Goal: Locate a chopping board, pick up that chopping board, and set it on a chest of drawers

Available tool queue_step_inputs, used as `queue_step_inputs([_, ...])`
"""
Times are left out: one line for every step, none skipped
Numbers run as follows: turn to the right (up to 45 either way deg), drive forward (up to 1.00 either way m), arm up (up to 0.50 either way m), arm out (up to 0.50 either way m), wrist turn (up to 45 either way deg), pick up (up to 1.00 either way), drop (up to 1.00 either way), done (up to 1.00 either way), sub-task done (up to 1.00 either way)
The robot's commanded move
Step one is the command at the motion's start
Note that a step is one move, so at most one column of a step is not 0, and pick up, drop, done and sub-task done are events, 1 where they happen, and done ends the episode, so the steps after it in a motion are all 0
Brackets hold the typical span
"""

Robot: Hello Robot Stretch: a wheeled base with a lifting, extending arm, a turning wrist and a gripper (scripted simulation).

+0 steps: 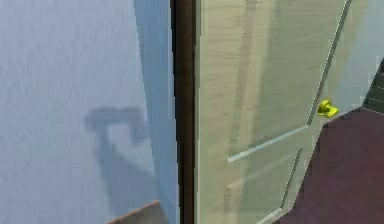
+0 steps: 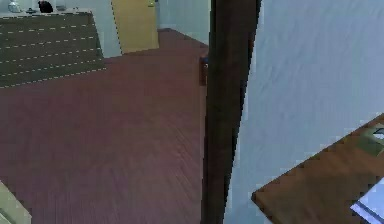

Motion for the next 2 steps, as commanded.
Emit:
queue_step_inputs([-45.0,0.00,0.00,0.00,0.0,0.00,0.00,0.00,0.00])
queue_step_inputs([-45.0,0.00,0.00,0.00,0.0,0.00,0.00,0.00,0.00])
